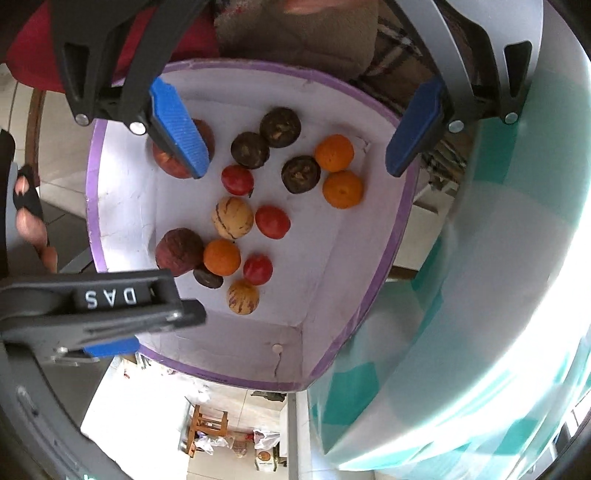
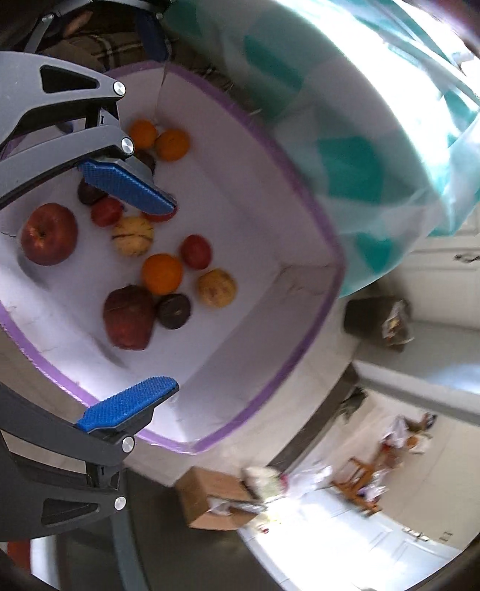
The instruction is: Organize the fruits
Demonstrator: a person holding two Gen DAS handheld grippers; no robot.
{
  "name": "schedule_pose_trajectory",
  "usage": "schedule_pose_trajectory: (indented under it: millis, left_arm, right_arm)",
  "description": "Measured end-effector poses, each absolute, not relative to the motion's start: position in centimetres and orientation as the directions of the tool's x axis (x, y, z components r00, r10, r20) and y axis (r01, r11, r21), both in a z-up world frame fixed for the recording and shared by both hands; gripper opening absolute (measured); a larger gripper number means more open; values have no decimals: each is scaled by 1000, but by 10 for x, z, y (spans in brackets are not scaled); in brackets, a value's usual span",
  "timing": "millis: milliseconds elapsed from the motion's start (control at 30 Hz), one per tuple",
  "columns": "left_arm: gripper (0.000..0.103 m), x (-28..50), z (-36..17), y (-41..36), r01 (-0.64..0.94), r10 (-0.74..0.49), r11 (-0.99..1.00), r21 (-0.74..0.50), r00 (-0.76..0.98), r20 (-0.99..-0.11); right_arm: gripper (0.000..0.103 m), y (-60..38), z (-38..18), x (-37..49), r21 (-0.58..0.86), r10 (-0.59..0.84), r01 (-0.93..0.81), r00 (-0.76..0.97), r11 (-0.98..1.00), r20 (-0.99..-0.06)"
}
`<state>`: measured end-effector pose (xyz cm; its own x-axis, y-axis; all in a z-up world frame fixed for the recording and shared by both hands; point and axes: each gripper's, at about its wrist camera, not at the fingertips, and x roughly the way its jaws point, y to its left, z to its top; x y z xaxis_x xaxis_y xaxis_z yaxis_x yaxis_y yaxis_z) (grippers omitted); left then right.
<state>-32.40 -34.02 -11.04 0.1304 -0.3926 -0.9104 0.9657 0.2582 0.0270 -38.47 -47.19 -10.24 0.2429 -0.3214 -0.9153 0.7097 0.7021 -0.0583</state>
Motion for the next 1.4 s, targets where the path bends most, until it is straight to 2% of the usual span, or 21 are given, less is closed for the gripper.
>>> schedule_pose_trajectory:
  millis: [300, 1400]
  left_arm:
    - [97, -321, -113, -333, 962, -388, 273, 20, 129, -913]
    - [97, -317, -124, -335, 962, -346, 270, 33, 129, -929]
  right_arm:
    - [86, -466, -103, -376, -81, -322, 702, 219, 708, -921]
    - [86, -461, -127, -369, -19, -239, 686, 227, 727, -944]
